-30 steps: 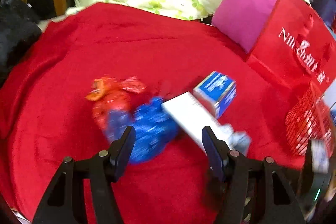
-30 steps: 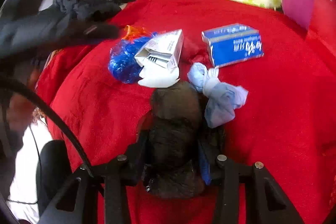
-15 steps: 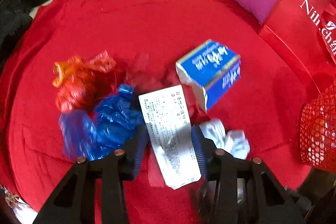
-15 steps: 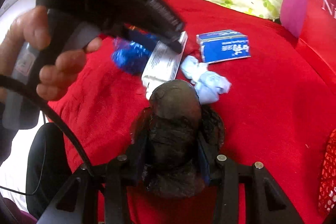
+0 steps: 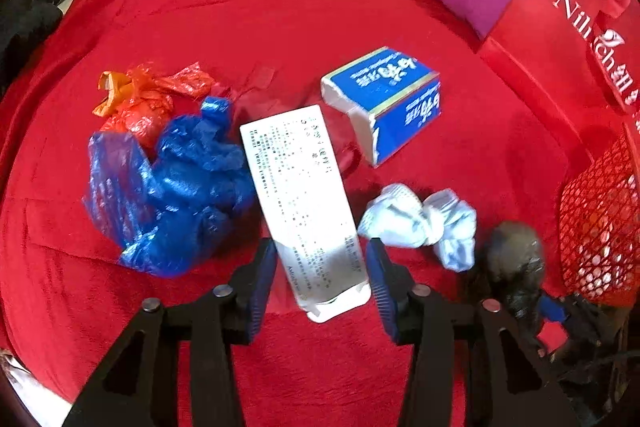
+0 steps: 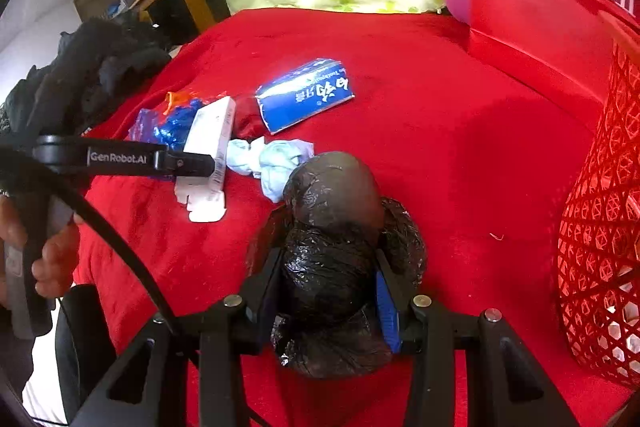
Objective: Collect trash
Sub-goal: 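Grasp the white paper leaflet with the left gripper while the right gripper holds the bundle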
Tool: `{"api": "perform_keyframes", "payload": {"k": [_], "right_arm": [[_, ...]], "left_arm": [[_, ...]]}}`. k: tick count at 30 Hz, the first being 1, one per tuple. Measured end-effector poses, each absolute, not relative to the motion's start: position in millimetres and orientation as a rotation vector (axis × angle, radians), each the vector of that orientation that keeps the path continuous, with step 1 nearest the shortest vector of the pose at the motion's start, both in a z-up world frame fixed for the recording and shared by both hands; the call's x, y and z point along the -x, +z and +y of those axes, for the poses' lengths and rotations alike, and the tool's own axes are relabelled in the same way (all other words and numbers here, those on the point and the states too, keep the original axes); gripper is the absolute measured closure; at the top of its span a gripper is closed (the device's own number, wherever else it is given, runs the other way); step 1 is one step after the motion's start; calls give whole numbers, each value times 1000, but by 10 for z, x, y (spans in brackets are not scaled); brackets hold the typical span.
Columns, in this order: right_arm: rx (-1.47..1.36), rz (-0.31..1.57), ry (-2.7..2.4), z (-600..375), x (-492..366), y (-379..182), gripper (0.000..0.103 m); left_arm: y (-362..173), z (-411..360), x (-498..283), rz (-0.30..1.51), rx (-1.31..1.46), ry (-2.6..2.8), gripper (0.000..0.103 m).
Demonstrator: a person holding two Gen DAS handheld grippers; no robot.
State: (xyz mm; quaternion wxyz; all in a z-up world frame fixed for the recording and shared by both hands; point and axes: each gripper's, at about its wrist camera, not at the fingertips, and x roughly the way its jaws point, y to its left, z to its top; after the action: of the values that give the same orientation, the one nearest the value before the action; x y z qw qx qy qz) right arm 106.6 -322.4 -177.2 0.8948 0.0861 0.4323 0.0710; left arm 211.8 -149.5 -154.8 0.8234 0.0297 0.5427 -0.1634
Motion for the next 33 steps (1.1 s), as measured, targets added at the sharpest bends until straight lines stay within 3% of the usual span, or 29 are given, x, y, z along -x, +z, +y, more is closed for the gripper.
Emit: {"api": "perform_keyframes", "payload": {"k": [6, 8, 14, 17, 20, 33], "right_arm": [[-169, 890, 153, -3240, -1039, -1753, 58], [-175, 886, 152, -3261, -1029, -1744, 58], [-189, 853, 152, -3289, -968, -1662, 58], [-193, 785, 173, -3297, -888, -1534, 58], [-196, 701, 196, -3322, -796, -1382, 58], [-262, 413, 195, -3617, -277, -818, 58]], "left_arm": [[-1624, -1505, -2156, 1152, -8, -334, 51], [-1695, -1498, -2149, 1165, 15, -338, 61], [-1715, -1408, -2020, 1138, 44, -346, 63], [-1617, -1335, -1852, 1098, 32, -353, 63], [-1463, -1256, -1679, 1056, 21, -380, 72], [-835, -1322, -1270, 881, 2, -477, 72]]}}
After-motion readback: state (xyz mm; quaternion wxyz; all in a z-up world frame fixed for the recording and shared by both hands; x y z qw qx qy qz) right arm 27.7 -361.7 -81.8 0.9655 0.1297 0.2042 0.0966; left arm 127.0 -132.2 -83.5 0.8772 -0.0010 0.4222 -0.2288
